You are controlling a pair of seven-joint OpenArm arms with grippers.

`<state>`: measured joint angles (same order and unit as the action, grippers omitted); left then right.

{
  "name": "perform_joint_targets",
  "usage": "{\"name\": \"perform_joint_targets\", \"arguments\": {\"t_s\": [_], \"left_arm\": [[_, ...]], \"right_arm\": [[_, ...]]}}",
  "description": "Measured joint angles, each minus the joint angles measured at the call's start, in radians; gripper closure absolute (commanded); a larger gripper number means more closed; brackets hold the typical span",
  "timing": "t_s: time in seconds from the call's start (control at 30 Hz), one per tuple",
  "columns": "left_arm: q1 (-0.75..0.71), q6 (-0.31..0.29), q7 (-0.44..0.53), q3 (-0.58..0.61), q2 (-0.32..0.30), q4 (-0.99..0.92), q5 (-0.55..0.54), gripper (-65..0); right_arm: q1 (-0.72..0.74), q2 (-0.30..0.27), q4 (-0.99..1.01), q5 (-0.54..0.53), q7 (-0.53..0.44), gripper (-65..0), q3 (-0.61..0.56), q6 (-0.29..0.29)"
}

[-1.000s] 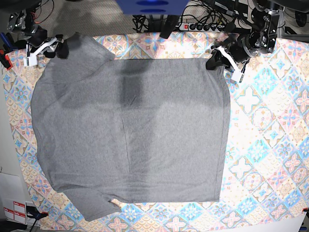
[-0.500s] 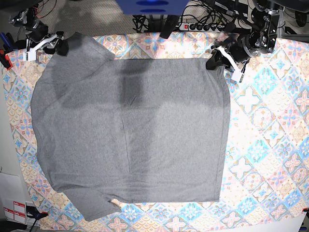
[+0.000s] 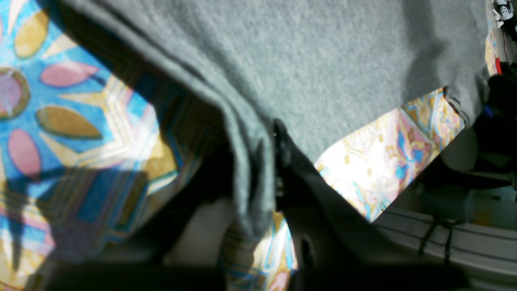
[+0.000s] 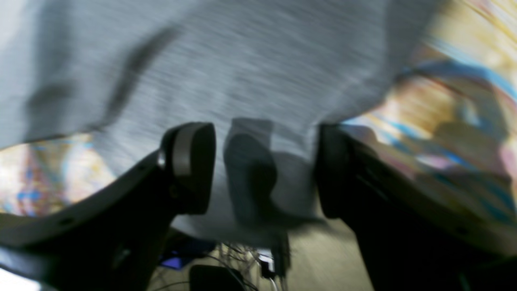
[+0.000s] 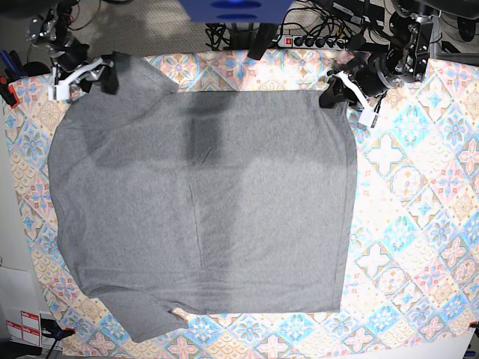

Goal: Fold the T-shirt properly
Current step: 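Close both grippers on the shoulder edges of the shirt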

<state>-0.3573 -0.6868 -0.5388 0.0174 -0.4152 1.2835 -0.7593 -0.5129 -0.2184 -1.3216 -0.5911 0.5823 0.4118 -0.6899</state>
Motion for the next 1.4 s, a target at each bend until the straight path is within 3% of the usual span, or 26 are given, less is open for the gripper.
{"name": "perform_joint_targets", "arguments": {"t_s": [0.13, 0.3, 0.37, 0.57, 0.67, 1.4], "left_arm": [[0.0, -0.001, 0.0, 0.0, 0.0, 0.0, 0.0, 0.0], [0.0, -0.002, -0.001, 0.0, 0.0, 0.0, 0.0, 0.0], [0.0, -0.002, 0.0, 0.0, 0.0, 0.0, 0.0, 0.0], [0.0, -0.002, 0.0, 0.0, 0.0, 0.0, 0.0, 0.0], [0.0, -0.002, 0.0, 0.0, 0.0, 0.0, 0.0, 0.0], [0.072, 0.001, -0.011, 0.004, 0.003, 0.001, 0.005, 0.0]], "right_arm": [[-0.008, 0.005, -0.031, -0.01, 0.002, -38.5, -0.037, 0.002], [-0.038, 0.029, -0.145, 0.034, 0.087, -37.5, -0.076, 0.002], [-0.054, 0.035, -0.158, 0.034, 0.093, -32.8, -0.076, -0.01], [-0.05, 0.031, -0.151, 0.043, 0.111, -6.9, -0.073, 0.003], [-0.052, 0.031, -0.15, 0.045, 0.118, 0.0, -0.074, 0.002], [-0.052, 0.032, -0.151, 0.135, 0.125, -0.7, 0.045, -0.005]]}}
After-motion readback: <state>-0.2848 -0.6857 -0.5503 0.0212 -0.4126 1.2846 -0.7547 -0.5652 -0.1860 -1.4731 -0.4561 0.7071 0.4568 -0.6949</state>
